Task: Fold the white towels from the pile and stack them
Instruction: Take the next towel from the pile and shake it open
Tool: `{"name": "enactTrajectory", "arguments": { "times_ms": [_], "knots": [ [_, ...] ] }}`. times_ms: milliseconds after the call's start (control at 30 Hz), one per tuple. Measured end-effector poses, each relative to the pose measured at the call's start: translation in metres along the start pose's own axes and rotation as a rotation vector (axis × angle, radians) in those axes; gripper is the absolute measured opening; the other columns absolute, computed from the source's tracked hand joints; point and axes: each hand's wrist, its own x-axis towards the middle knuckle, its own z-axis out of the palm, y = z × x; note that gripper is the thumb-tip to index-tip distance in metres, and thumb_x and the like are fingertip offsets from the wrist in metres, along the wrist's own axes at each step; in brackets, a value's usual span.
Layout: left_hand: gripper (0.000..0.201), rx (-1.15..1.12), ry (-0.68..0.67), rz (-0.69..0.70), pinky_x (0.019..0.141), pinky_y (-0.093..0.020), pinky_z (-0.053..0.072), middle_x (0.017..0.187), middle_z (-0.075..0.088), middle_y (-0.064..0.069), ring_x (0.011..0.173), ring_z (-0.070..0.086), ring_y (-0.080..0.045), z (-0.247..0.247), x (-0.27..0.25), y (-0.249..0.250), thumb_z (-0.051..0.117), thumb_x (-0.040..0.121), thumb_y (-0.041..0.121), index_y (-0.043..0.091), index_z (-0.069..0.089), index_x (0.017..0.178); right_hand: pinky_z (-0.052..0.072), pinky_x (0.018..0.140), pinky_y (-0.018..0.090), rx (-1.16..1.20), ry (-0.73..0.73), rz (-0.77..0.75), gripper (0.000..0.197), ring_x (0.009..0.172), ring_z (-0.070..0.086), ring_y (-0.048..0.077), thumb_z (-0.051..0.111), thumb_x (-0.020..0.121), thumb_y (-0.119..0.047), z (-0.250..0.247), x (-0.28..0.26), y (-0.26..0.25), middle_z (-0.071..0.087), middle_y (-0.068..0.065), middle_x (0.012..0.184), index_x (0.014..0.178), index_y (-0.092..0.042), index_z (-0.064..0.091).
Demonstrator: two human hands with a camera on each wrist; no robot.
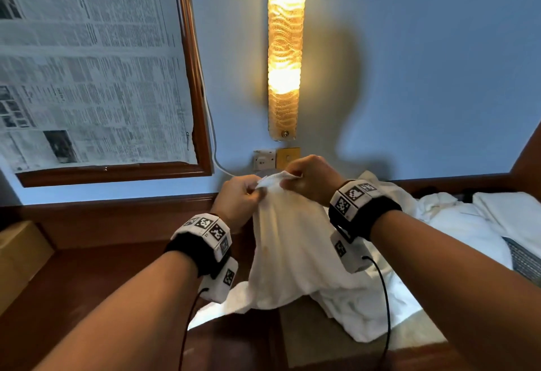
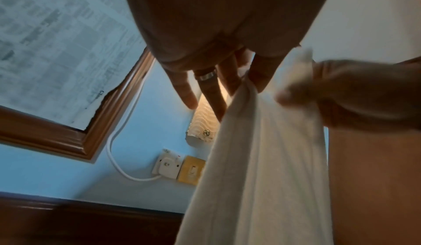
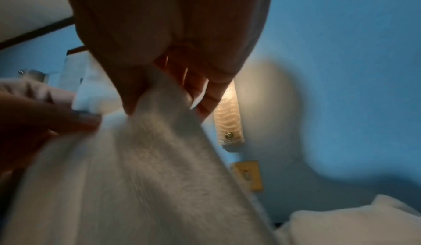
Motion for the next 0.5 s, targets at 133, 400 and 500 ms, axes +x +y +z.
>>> {"name": "enactTrajectory", "arguments": {
  "times_ms": [133,400,500],
  "knots": [
    [0.036,-0.04,-0.019,-0.082,0.085,-0.053,0.054,0.089,0.073,-0.011,0.089,0.068,-0.03,-0.009,-0.005,0.002,0.059,0.08,0.041,0.008,0.073,0.09,0.046,0.064,0.026,0.007,-0.227,0.187,0.019,0.059,0.053,0.009,0.071,0.089,-0.023,-0.003,-0.012,0.02,0.066,0.004,0.07,0.076,-0.009,0.075],
    [0.032,-0.057,0.242,0.064,0.058,-0.016,0.038,0.061,0.06,0.017,0.057,0.052,0.003,-0.001,-0.016,0.042,0.06,0.098,0.014,0.025,0.066,0.069,0.032,0.06,0.036,0.037,0.063,-0.165,0.035,0.062,0.041,0.022,0.065,0.091,-0.021,0.001,-0.017,0.01,0.047,0.009,0.064,0.062,-0.009,0.049],
    [0.027,-0.033,0.323,0.051,0.055,-0.023,0.038,0.065,0.058,0.005,0.057,0.046,-0.006,-0.029,-0.03,0.043,0.061,0.098,0.016,0.002,0.067,0.076,0.033,0.062,0.033,-0.029,-0.038,-0.086,0.028,0.067,0.05,0.024,0.063,0.093,-0.025,0.02,-0.039,0.048,0.058,0.008,0.068,0.071,-0.007,0.064]
  ]
}}
